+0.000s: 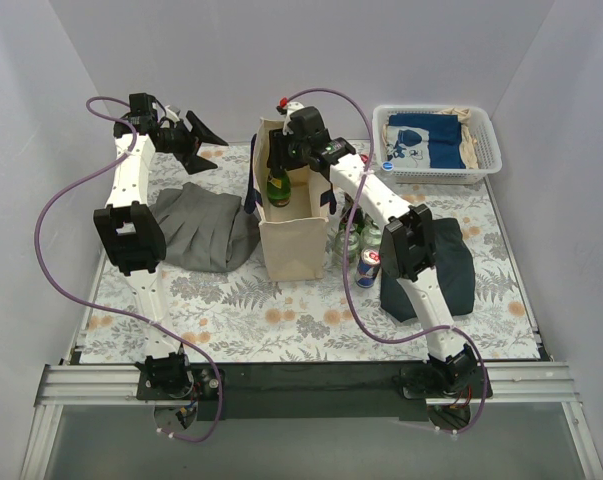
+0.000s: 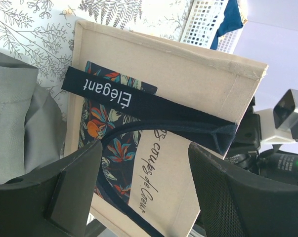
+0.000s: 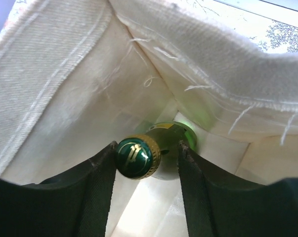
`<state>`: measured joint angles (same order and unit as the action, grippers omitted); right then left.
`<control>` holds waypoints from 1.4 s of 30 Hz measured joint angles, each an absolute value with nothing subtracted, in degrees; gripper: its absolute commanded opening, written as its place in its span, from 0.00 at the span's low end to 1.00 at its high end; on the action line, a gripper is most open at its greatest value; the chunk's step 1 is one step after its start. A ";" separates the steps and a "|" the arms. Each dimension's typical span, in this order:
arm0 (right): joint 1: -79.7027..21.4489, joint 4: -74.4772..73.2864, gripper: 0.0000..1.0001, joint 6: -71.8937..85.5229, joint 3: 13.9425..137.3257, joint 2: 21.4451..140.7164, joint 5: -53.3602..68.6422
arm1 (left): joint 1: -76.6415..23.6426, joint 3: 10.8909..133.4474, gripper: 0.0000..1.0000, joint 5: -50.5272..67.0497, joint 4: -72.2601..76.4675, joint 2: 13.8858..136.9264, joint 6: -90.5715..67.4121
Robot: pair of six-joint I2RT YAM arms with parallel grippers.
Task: Take the beverage out of the canvas bag
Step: Adjust the drink in the canvas bag, then take out the drink from the canvas bag.
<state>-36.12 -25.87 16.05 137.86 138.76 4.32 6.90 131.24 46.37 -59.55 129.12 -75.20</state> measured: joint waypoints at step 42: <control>-35.97 -20.43 0.01 11.55 137.91 140.99 1.80 | 6.92 131.46 0.70 46.52 -59.53 129.12 -75.44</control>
